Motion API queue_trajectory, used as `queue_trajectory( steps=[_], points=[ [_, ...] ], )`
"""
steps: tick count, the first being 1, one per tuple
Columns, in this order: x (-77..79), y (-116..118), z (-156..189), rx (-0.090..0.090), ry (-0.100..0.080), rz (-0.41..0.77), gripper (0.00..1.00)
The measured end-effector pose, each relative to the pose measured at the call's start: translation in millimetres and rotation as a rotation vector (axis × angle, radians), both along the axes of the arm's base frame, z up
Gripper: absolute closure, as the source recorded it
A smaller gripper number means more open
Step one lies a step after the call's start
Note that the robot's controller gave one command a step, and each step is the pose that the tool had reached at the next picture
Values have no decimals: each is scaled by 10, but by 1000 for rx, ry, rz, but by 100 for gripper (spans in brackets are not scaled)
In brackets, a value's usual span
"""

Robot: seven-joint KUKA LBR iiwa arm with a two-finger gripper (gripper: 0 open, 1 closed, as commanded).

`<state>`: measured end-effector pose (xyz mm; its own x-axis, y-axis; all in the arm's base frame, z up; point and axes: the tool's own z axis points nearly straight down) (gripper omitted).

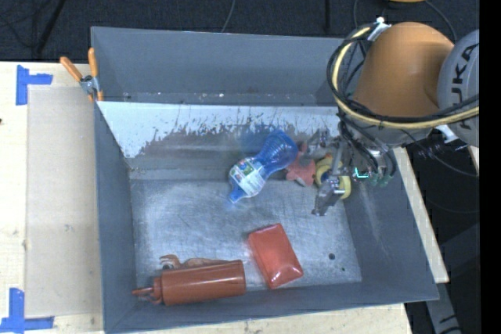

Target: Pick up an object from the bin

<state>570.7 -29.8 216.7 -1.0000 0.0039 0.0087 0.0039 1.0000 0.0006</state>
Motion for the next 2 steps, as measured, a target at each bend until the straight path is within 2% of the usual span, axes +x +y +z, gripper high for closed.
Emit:
queue_trajectory(
  steps=[1, 2],
  points=[
    [15, 1, 43, 0, -8, 1, 0],
    [400, 619, -392, 0, -16, -4, 0]
  ],
)
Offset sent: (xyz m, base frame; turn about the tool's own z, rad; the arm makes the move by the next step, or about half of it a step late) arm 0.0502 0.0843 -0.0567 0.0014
